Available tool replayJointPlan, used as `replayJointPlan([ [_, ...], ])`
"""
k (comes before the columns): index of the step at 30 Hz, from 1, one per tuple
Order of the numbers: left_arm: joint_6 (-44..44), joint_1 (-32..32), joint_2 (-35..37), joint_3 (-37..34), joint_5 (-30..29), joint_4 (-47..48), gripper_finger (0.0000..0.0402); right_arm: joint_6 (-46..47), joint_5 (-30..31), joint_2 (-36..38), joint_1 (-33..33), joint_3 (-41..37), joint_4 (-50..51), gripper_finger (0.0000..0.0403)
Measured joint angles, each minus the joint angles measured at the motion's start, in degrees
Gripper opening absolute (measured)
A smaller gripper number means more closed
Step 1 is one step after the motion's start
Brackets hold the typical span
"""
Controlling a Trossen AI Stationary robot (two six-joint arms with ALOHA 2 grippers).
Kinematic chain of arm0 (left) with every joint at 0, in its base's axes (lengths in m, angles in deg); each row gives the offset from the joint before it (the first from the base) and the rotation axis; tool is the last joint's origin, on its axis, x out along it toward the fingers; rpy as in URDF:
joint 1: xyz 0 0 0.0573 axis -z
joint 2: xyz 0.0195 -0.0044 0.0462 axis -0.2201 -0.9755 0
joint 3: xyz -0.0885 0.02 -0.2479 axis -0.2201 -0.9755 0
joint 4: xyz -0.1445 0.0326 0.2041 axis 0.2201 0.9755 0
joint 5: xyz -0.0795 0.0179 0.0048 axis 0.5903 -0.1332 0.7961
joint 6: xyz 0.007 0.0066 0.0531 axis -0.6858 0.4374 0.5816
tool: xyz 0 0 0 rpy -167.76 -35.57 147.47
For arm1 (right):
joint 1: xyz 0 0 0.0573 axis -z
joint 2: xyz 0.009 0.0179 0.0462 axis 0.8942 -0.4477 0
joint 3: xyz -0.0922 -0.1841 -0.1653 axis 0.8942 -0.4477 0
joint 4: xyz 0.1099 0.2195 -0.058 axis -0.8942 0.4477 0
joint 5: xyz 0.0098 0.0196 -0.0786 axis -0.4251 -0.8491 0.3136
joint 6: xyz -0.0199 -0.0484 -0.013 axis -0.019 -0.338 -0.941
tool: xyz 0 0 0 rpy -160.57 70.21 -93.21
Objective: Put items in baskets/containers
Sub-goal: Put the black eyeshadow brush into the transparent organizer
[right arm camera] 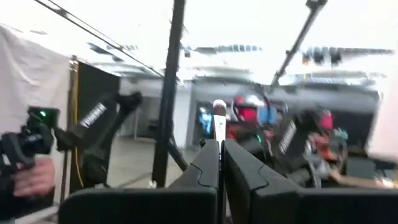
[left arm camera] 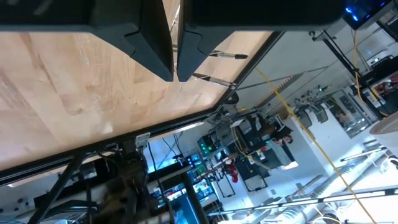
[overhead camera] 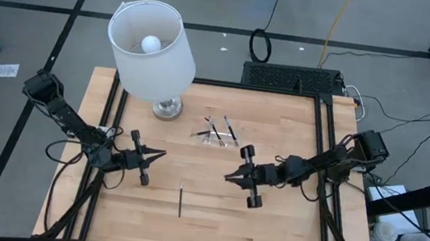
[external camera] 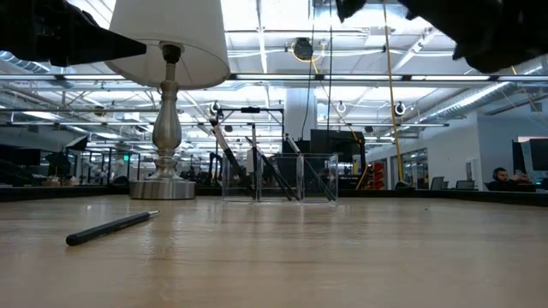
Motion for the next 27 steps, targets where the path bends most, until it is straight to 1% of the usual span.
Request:
replayJointPlan([
  [2,-0.02,0.0,0.0,0.0,0.01,0.0,0.0031,-2.34,-0.18,0.02,0.44,1.86,-0.04,0.0],
  [5,-0.02,0.0,0.0,0.0,0.02,0.0,0.0031,-4.45,-0.37,0.7,2.84,3.94,-0.05,0.0],
  [10,0.24,-0.16,0.0,-0.02,0.0,0.0,0.0031,-1.18,-7.41,0.72,9.59,6.55,-0.05,0.0],
  [16,-0.9,-0.7,0.0,-0.02,-0.01,0.02,0.0031,3.81,-7.68,0.64,18.82,5.86,2.29,0.0],
  [18,-1.05,-0.7,0.0,-0.02,0.0,0.02,0.0031,4.79,-9.15,-0.53,21.23,5.61,2.12,0.0],
  [20,-0.73,-0.7,-0.02,-0.02,0.0,0.04,0.0031,6.12,-10.64,-1.94,23.09,5.3,2.35,0.0],
  [24,-0.19,-0.7,0.0,-0.02,0.0,0.02,0.0031,6.86,-10.54,-4.89,25.35,4.6,-0.03,0.0],
  [27,-0.15,-0.7,-0.02,-0.02,-0.02,0.04,0.0031,6.56,-10.57,-6.52,26.7,3.44,0.37,0.0],
])
